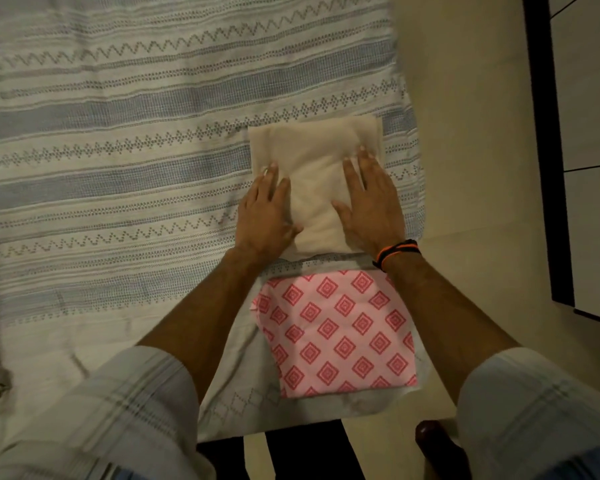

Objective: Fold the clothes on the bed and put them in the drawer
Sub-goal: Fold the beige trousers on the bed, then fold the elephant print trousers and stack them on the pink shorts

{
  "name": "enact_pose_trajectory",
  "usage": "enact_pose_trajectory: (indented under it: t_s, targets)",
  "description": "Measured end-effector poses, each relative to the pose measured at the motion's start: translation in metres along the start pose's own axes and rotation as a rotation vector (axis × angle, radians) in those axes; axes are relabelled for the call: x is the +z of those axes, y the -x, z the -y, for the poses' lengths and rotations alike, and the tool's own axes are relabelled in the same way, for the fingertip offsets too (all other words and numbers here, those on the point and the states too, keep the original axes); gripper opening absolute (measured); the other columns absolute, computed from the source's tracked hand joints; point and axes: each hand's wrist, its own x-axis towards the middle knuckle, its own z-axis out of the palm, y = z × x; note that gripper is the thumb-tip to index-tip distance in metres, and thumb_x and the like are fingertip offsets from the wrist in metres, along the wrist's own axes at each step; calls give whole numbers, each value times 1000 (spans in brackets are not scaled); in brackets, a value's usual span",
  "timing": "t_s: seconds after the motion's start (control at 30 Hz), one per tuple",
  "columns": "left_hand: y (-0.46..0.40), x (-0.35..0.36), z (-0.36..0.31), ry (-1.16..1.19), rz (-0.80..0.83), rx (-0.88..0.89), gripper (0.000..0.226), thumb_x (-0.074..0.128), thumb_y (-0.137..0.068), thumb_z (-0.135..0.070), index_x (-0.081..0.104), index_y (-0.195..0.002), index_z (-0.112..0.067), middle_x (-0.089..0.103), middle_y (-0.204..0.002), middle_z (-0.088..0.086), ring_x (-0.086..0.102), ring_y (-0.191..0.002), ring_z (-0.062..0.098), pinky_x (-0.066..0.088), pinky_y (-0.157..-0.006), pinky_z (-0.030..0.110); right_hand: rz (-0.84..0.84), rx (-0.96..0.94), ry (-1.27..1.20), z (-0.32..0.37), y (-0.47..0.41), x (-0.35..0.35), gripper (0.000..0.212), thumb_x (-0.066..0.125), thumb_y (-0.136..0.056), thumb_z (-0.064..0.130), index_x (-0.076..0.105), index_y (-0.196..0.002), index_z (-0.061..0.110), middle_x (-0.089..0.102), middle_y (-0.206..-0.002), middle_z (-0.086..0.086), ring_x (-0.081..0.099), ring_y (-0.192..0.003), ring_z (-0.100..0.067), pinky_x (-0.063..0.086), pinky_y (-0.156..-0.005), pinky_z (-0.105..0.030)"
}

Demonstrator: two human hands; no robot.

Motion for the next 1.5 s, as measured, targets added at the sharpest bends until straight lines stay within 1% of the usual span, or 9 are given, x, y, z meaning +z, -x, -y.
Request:
enact_pose_trajectory:
  t_s: [0.2,0.43,0.53,0.63,0.83,1.0,1.13,1.27,1.5]
  targets:
    - [1,-29,-2,48,112,-23,83,78,-76,-29,37,-146,-12,19,-161,10,24,-145,32,27,-118,46,132,19,8,9,1,-27,77,61,-94,31,22,-154,2,13,-163,-21,16,-151,-32,18,-122,-43]
    - [50,-66,-10,195,42,-74,76,75,-79,-31,42,-144,-9,31,-156,12,31,-142,29,29,-117,40,94,107,-215,48,30,-70,64,61,-94,24,33,-150,8,31,-157,-13,30,-142,-31,28,-114,-45]
    - [83,-82,-9,279,8,-117,72,78,-78,-32,48,-138,-6,46,-144,13,41,-134,28,32,-109,33,39,81,-317,70,49,-82,60,63,-92,21,39,-146,7,41,-149,-13,37,-136,-32,34,-110,-45]
    - [124,-98,-4,358,-37,-187,70,78,-80,-31,47,-138,-6,48,-142,13,44,-130,26,34,-105,31,5,67,-396,94,71,-92,57,65,-91,19,43,-142,6,47,-142,-15,43,-131,-32,37,-108,-41]
    - [230,-129,39,533,-172,-329,69,78,-81,-32,48,-139,-9,51,-141,11,49,-128,26,43,-106,40,-26,-2,-515,171,128,-109,47,68,-88,19,52,-131,6,56,-127,-13,58,-108,-26,44,-93,-31]
    - [326,-136,94,659,-281,-411,67,79,-81,-30,49,-137,-10,53,-140,11,52,-126,26,47,-102,40,-23,-54,-593,249,184,-99,42,71,-88,19,57,-126,7,60,-123,-10,59,-91,-15,49,-85,-29]
    - [397,-131,133,698,-352,-443,67,78,-81,-32,49,-137,-9,53,-141,8,54,-123,25,48,-99,37,6,-97,-621,307,230,-84,39,72,-88,19,58,-123,7,61,-122,-9,63,-89,-18,54,-85,-37]
    - [474,-119,175,761,-397,-513,65,77,-82,-31,49,-137,-10,51,-142,7,57,-120,24,52,-96,40,31,-180,-610,368,278,-68,38,72,-88,19,59,-122,8,62,-119,-7,64,-89,-17,53,-83,-33]
    - [549,-110,223,820,-467,-623,61,77,-83,-27,50,-134,-10,54,-138,5,59,-117,24,48,-91,31,114,-276,-586,447,319,-46,38,72,-87,19,59,-122,10,62,-119,-6,63,-87,-14,52,-80,-27]
